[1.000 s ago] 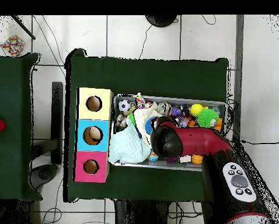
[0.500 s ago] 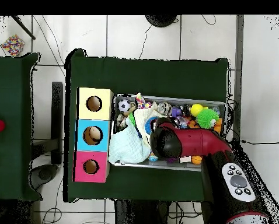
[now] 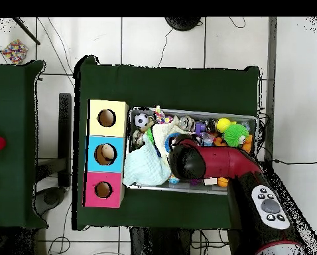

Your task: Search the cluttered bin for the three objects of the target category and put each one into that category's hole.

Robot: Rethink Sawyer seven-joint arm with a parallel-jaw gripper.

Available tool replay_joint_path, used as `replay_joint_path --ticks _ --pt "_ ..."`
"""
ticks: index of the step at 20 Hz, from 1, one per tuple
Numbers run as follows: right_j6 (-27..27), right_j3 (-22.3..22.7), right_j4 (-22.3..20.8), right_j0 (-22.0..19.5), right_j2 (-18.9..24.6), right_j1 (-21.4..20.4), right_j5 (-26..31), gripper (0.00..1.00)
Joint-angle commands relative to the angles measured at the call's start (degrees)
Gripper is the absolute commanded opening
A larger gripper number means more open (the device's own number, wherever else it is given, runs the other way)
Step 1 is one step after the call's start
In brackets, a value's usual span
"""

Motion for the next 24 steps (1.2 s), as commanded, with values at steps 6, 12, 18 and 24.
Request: replay_joint_path --ticks 6,12,18,24 --pt "2.02 1.77 1.49 -2.5 4.36 5.56 4.45 1.0" --pt "2.64 1.19 0.34 -1.77 3.28 7.41 2.98 1.0" --pt "1.66 0.27 -0.91 -1.01 1.95 9.0 3.93 1.0" --pt "2.2 1.86 1.4 -1.37 2.26 8.88 7.56 1.0"
